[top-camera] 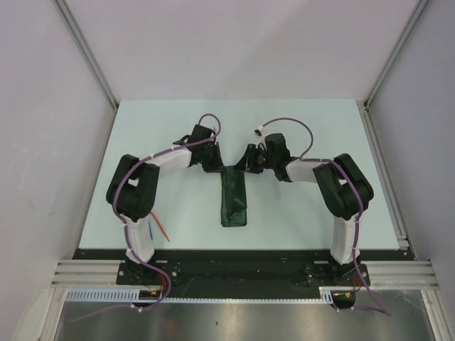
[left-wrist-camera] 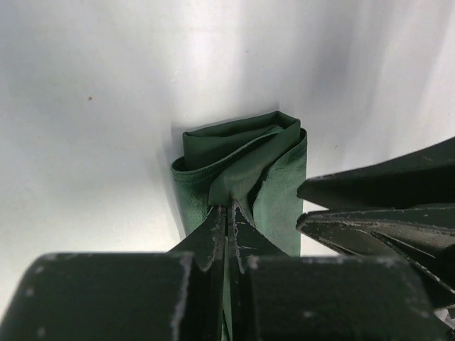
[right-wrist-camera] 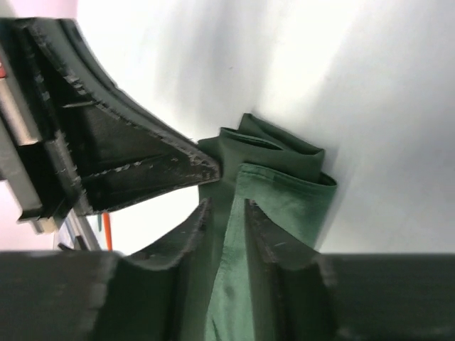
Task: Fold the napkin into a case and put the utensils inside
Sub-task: Stuff the top corner of the smaller-rectangle-folded napkin at the center of the board.
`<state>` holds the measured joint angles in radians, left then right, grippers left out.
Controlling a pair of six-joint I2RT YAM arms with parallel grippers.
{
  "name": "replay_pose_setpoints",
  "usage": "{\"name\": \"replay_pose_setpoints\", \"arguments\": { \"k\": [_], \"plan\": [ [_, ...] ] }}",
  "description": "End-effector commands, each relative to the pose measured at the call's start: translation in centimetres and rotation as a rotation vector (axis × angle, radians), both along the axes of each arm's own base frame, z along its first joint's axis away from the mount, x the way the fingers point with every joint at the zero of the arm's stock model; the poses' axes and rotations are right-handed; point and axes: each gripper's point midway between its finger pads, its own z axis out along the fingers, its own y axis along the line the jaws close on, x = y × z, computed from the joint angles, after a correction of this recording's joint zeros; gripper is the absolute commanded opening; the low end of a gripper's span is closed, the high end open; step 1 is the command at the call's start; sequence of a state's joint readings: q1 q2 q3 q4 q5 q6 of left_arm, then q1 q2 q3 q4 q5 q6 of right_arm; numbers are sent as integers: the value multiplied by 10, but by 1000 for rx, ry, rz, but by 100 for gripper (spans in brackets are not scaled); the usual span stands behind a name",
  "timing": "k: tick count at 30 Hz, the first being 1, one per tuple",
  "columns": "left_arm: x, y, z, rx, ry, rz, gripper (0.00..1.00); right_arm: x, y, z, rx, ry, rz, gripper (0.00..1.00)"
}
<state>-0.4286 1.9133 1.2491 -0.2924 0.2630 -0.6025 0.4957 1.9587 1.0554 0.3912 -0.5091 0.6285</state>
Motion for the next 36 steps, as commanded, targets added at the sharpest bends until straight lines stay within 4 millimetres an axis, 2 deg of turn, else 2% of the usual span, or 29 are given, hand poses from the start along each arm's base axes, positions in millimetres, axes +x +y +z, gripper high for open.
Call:
{"name": "replay_pose_setpoints", "arguments": {
  "k": [1,8,14,20,25,29,30,36],
  "plan": [
    [5,-4,19,-50,-40,8,1,9,6,-2,-100,-30,-5,34],
    [2,-6,12,-64,-26,9,0,12,22,-21,-236,-34,-10,43],
    [0,-5,7,-65,-18,11,0,17,20,-38,-364,-52,-56,43],
    [-1,-2,2,-45,-13,16,0,8,13,-52,-464,-52,-47,43],
    [0,-4,-1,-53,-5,20,0,5,14,-63,-499,-50,-33,41],
    [0,-4,0,-56,-5,21,0,7,15,-64,-500,-52,-38,31],
    [1,-5,2,-56,-10,19,0,7,15,-63,-499,-55,-38,24],
    [1,-4,4,-55,-13,20,0,14,14,-48,-484,-77,-47,7]
  ]
}}
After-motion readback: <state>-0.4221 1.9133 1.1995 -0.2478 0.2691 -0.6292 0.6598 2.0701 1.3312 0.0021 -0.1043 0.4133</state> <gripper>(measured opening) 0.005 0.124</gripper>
